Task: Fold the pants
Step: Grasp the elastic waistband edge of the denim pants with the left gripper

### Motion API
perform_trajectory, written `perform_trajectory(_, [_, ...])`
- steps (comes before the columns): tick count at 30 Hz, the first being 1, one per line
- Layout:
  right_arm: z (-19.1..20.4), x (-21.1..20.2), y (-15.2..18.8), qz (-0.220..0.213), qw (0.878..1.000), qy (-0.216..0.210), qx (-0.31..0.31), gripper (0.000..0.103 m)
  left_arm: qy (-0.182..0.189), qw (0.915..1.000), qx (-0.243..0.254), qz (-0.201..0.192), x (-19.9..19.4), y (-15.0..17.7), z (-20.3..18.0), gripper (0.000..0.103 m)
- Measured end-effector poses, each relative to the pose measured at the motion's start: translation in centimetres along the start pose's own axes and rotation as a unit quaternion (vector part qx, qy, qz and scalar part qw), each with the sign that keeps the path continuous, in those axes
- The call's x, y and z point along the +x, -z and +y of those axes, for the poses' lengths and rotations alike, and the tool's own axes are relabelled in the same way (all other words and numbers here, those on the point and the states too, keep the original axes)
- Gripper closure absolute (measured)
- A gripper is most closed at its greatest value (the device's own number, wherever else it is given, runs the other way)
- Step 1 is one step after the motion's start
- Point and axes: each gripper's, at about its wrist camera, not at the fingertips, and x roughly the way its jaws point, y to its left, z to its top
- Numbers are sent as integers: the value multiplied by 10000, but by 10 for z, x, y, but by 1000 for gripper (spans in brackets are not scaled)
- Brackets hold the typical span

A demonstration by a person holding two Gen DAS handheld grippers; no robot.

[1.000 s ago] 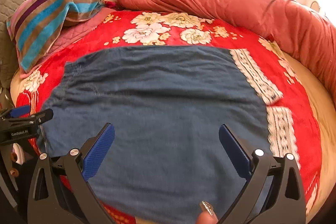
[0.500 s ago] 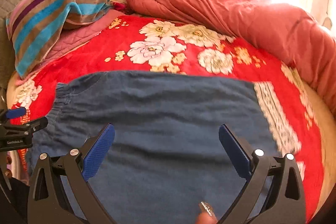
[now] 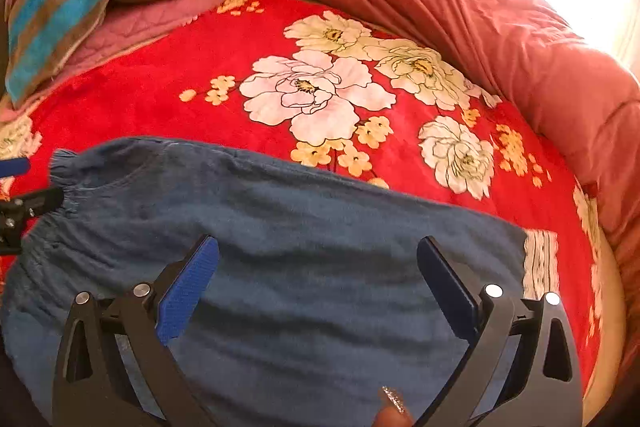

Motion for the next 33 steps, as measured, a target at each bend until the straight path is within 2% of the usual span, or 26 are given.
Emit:
perform_trajectory(3, [1, 10, -6, 31, 9998, -14, -211, 4, 141, 9999, 69, -54, 9, -7, -1, 9])
perform_trajectory(6, [0, 23, -13, 132, 9994, -219, -254, 4, 315, 9992, 212, -128, 15, -11, -7, 9])
perform_trajectory(11, [1, 42, -21, 315, 9986, -361, -238, 4, 171, 9986, 481, -167, 26, -16, -18, 9])
perform_trajectory(12, [1, 44, -22, 332, 9984, -362, -267, 4, 146, 9984, 508, -191, 27, -17, -19, 14])
perform_trajectory(14, [4, 49, -22, 353, 9981, -351, -364, 4, 207, 9979, 571, -243, 27, -18, -20, 40])
perform_trajectory(15, [6, 50, -23, 358, 9979, -346, -409, 4, 331, 9974, 582, -263, 27, -19, -19, 56])
perform_trajectory(18, [10, 53, -25, 352, 9969, -379, -592, 4, 448, 9964, 585, -428, 19, -17, -18, 69])
perform_trajectory(21, [17, 54, -28, 308, 9951, -348, -870, 4, 659, 9945, 566, -589, 5, -14, -16, 75])
perform_trajectory(29, [30, 57, -35, 232, 9887, -368, -1438, 5, 1036, 9887, 666, -859, -32, -5, -21, 76])
perform_trajectory(31, [32, 56, -36, 199, 9882, -391, -1467, 12, 1088, 9878, 685, -883, -37, -2, -24, 76])
perform_trajectory(33, [35, 53, -34, 184, 9868, -644, -1472, 41, 1096, 9873, 726, -888, -40, 1, -26, 77])
